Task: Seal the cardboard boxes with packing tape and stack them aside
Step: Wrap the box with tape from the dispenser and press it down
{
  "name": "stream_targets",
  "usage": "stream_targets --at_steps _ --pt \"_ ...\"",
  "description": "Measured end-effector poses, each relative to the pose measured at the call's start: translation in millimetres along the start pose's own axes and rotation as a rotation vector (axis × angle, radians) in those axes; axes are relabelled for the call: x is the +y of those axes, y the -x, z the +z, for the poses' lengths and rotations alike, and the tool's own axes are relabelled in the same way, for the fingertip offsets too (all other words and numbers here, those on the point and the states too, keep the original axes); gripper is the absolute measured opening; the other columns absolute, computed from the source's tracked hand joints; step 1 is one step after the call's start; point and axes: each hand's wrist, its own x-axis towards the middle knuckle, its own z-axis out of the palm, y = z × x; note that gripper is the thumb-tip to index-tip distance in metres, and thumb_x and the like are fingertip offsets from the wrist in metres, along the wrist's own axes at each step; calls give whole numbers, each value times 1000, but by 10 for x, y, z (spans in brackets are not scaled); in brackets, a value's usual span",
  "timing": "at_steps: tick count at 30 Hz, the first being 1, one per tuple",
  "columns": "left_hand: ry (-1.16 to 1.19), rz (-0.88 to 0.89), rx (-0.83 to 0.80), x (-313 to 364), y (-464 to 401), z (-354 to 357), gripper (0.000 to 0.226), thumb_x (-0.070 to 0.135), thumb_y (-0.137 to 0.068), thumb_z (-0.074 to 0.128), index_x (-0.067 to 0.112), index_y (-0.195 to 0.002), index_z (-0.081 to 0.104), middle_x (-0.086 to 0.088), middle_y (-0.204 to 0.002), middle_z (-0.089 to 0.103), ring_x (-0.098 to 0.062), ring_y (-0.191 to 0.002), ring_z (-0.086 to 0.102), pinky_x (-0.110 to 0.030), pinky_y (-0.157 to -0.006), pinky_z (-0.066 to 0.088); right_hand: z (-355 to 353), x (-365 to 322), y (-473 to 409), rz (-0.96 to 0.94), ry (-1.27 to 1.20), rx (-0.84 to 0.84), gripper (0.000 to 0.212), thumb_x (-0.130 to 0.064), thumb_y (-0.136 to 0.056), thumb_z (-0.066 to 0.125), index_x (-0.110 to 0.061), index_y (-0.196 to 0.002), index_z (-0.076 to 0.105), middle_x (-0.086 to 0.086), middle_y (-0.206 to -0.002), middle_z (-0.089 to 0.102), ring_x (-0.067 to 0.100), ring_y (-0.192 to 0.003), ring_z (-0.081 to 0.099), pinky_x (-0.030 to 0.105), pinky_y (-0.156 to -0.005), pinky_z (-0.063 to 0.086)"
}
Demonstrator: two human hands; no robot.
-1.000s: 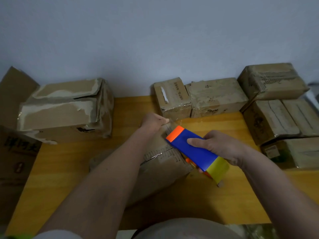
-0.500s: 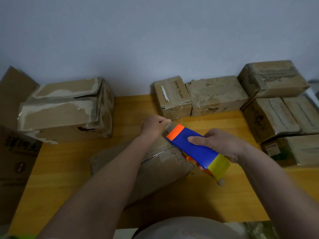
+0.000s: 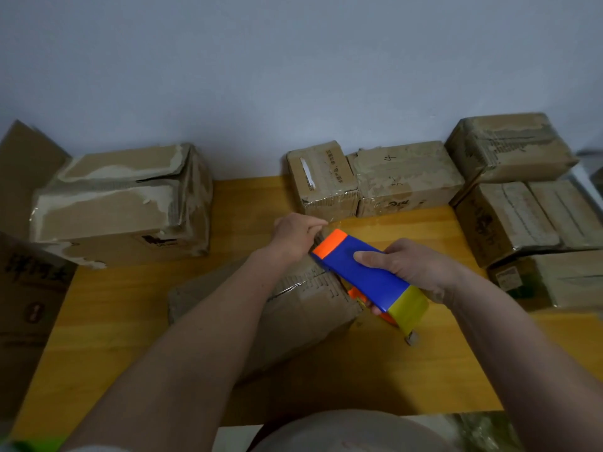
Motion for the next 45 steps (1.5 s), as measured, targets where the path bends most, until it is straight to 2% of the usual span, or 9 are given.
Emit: stream_targets --at_steps 5,8,14,17,21,34,39,42,45 --pt "-22 132 204 -6 221 -59 42 9 -100 42 20 -140 50 -4 -142 51 -23 -134 42 -42 -112 31 -18 30 8 3 -19 -10 48 -36 -86 65 8 -104 61 20 -84 73 27 -62 69 32 -57 58" --pt "-169 337 16 -138 442 -39 53 7 -98 42 22 -149 36 3 -154 37 -19 -145 26 -48 -120 8 -33 65 -9 -2 -27 8 50 -37 -85 66 9 -104 61 20 -82 72 27 -62 69 32 -58 57" --pt "-362 247 -89 -174 530 19 62 37 -92 12 38 -154 5 18 -161 6 -14 -150 -2 -58 -117 -9 19 82 51 -43 -26 46 40 -34 -88 65 6 -92 63 17 -73 72 23 -54 67 29 -52 57" --pt "-426 213 -85 -157 548 34 57 36 -99 13 37 -154 2 19 -161 1 -15 -150 -6 -57 -117 -11 45 194 120 -60 81 120 44 -40 -87 65 4 -86 66 14 -71 71 20 -55 65 28 -56 53" --pt "-451 192 -89 -123 567 52 55 36 -101 14 39 -153 -1 20 -160 -3 -17 -149 -9 -56 -117 -12 55 476 310 -66 122 128 60 -48 -84 65 11 -94 67 24 -89 71 42 -81 67 48 -79 51" --pt "-436 71 -113 65 660 94 51 43 -105 10 37 -153 -4 17 -161 -10 -20 -147 -21 -54 -114 -18 136 917 528 -71 20 97 55 -40 -87 64 15 -95 65 28 -87 70 34 -70 66 39 -67 54" --pt "-458 211 -170 144 953 159 51 36 -105 18 36 -154 2 14 -162 -8 -19 -147 -20 -53 -117 -14 92 936 538 -71 -9 46 48 -34 -88 64 13 -98 65 28 -90 70 40 -77 68 46 -75 57" --pt "-463 277 -218 78 1169 211 62 33 -102 32 35 -155 -1 13 -162 -9 -18 -147 -20 -53 -118 -11 94 945 528 -74 -11 52 42 -31 -89 64 10 -91 66 26 -82 71 28 -59 67 32 -57 57" --pt "-519 273 -293 39 1262 241 91 57 -90 49 33 -153 -12 13 -160 -20 -18 -145 -26 -53 -117 -15 93 941 543 -64 -16 42 41 -32 -88 64 8 -93 65 26 -83 71 29 -62 68 33 -60 58"
